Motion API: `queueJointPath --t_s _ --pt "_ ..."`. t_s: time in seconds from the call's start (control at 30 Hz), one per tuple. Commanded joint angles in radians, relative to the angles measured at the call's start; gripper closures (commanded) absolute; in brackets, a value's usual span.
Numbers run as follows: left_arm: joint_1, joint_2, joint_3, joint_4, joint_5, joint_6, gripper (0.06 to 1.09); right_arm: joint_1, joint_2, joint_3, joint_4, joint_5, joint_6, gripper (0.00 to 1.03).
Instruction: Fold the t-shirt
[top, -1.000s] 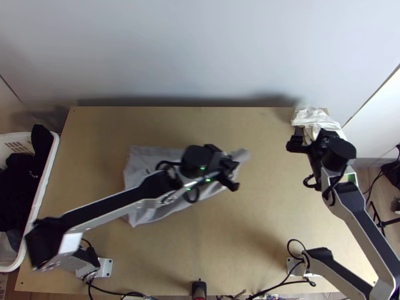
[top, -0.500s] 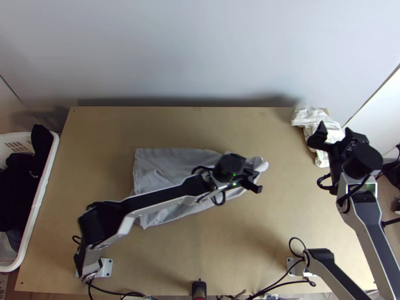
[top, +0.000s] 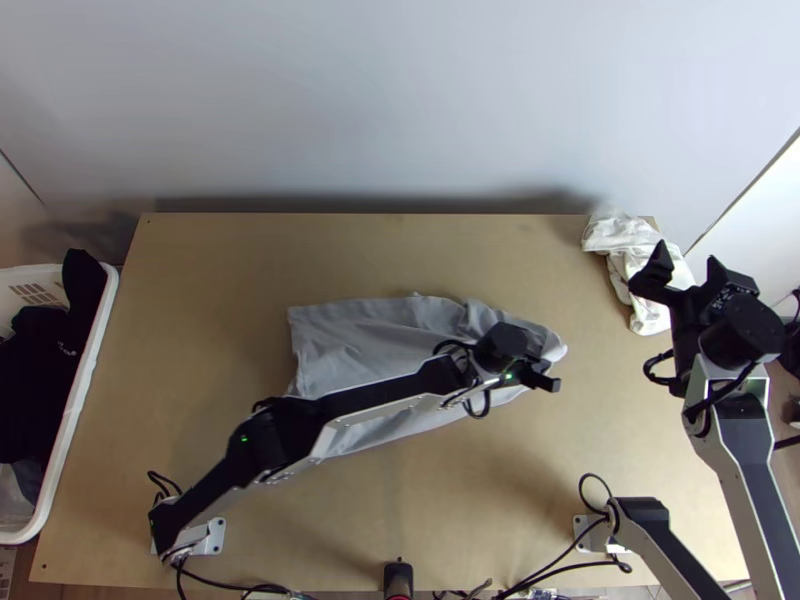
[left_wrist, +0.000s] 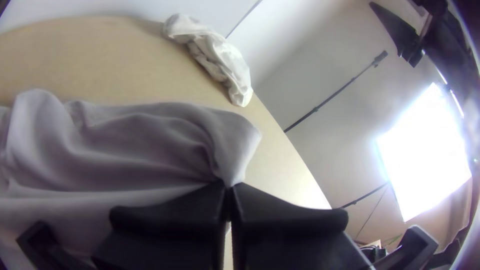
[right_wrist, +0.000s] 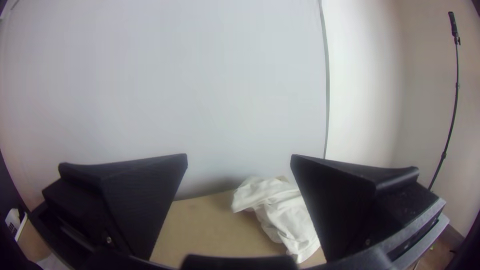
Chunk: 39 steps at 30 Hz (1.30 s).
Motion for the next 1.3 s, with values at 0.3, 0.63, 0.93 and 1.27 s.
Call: queueJointPath --t_s 0.3,0.63,0.93,1.27 --pt "0.073 0.019 0.195 -0.303 -0.021 0.086 0.10 -0.011 -0.052 -0.032 -0.024 0.000 0.044 0.05" --pt "0.281 -0.243 0.170 -0.530 -0.002 0.201 0.10 0.011 -0.065 -0.027 -0.068 -0.001 0.056 0.05" --pt "0.420 -0.582 -0.207 -0.479 -0.018 0.321 0.11 0.109 -0.107 -0.061 -0.229 -0.003 0.073 0.05" --pt "0.557 -0.817 -0.540 -0.455 -0.056 0.345 0.11 0.154 -0.197 -0.208 -0.330 -0.021 0.076 0.05"
